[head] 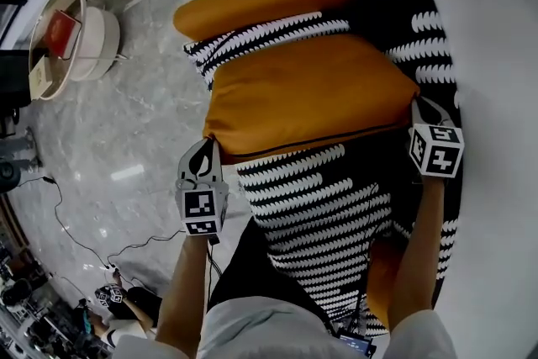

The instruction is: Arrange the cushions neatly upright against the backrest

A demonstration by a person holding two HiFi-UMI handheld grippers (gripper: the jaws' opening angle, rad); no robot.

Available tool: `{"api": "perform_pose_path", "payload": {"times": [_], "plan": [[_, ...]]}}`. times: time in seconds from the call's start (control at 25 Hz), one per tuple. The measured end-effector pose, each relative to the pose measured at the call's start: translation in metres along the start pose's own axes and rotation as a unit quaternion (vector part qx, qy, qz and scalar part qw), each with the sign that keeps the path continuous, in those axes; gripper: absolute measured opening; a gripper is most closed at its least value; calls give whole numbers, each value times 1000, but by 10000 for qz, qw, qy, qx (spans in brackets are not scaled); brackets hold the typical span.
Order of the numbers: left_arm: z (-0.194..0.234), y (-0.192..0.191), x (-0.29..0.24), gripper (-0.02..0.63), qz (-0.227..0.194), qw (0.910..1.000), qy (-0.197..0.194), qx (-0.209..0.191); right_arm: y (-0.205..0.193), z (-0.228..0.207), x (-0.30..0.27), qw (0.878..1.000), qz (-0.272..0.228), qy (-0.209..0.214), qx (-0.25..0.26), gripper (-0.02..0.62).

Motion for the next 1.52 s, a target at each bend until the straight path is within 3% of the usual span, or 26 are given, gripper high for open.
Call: {"api": "perform_pose_path", "payload": {"times": [0.32, 0.44, 0.68, 0.84, 1.2, 1.52], "plan": [[43, 69, -12, 23, -596, 9978, 293, -2, 78, -5, -10, 9932, -1062, -480, -14, 14], [65, 99, -20, 23, -706, 9964, 462, 79, 114, -7, -3, 9876, -1424, -615, 244, 14], [94, 139, -40, 25, -771, 9946, 667, 214, 162, 0, -2, 9798, -1682, -507, 956, 14], [113, 168, -51, 28, -911, 9928, 711, 308, 188, 6, -2, 9771, -1795, -483, 1034, 14], [130, 205, -47, 87, -1318, 9880, 601, 530, 204, 11, 19, 9694, -2070, -636, 1160, 14], [124, 206, -36, 117, -1585, 9852, 537, 381, 193, 20, 33, 9682, -2104, -682, 1171, 14]]}}
Point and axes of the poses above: the fingertips, and each gripper's own axes: x backward along the fingers, z to its left, y out of its top, the point moved 1 cm from there along x, backward along the fingers, and after that the axes turned 8 degrees about z, right-handed, at the moved point
